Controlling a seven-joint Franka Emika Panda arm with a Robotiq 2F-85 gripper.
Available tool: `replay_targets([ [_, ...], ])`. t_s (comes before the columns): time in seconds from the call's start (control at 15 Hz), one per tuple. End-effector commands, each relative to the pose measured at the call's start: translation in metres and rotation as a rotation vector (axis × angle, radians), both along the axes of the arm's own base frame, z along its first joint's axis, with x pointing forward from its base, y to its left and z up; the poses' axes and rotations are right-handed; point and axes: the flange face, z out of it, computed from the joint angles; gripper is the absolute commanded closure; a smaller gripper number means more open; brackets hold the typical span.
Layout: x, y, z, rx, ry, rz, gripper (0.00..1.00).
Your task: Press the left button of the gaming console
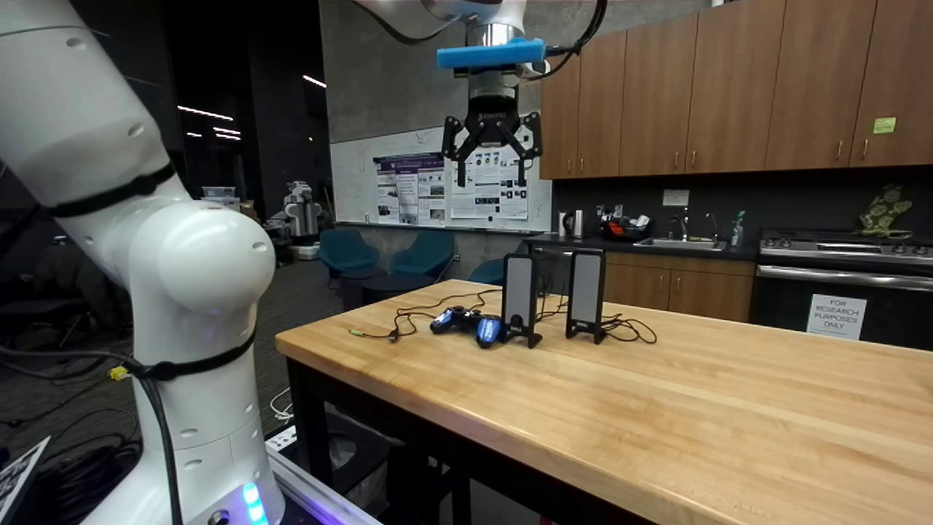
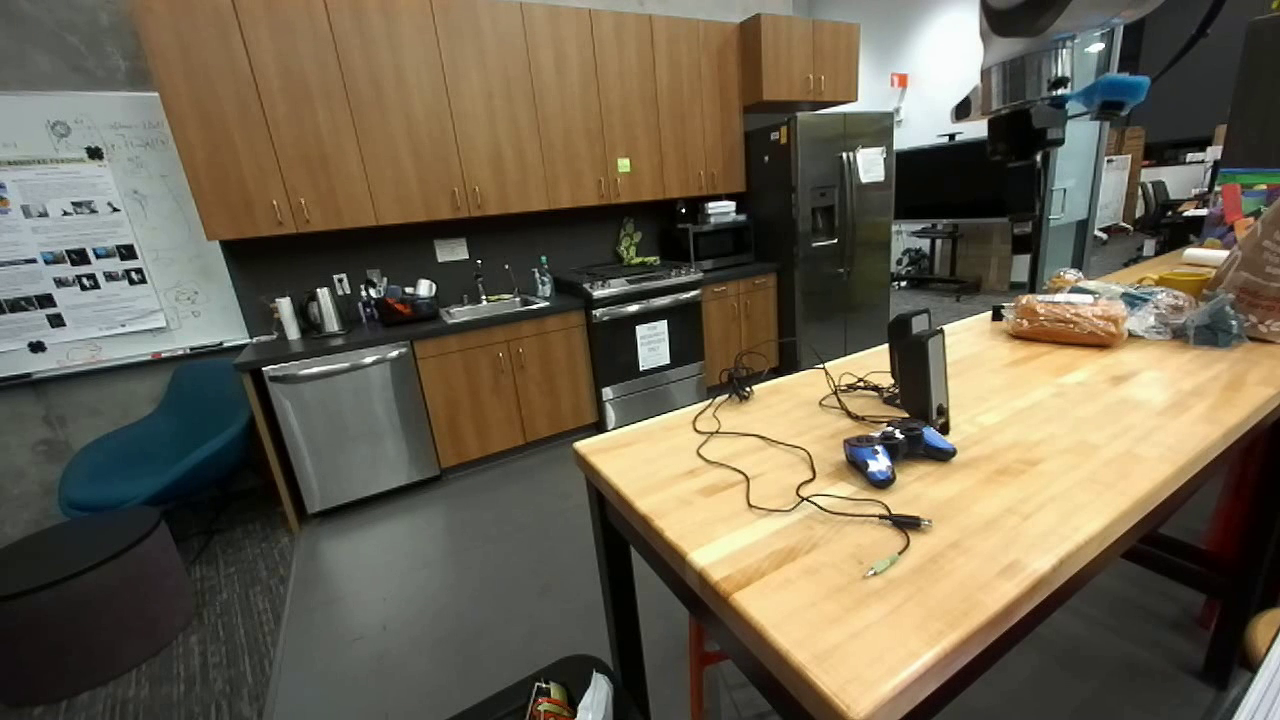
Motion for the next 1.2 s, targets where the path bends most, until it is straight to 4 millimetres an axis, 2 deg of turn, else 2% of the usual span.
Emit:
replay_targets([
  [0.0, 0.0001, -0.0001, 0.0005, 0.001, 0.002, 0.009, 0.0],
  [0.6, 0.0002, -0.0002, 0.0002, -0.003, 0.003, 0.019, 0.0],
  [1.13, 0.0014, -0.0006, -0.0003, 0.009, -0.003, 0.096, 0.0],
])
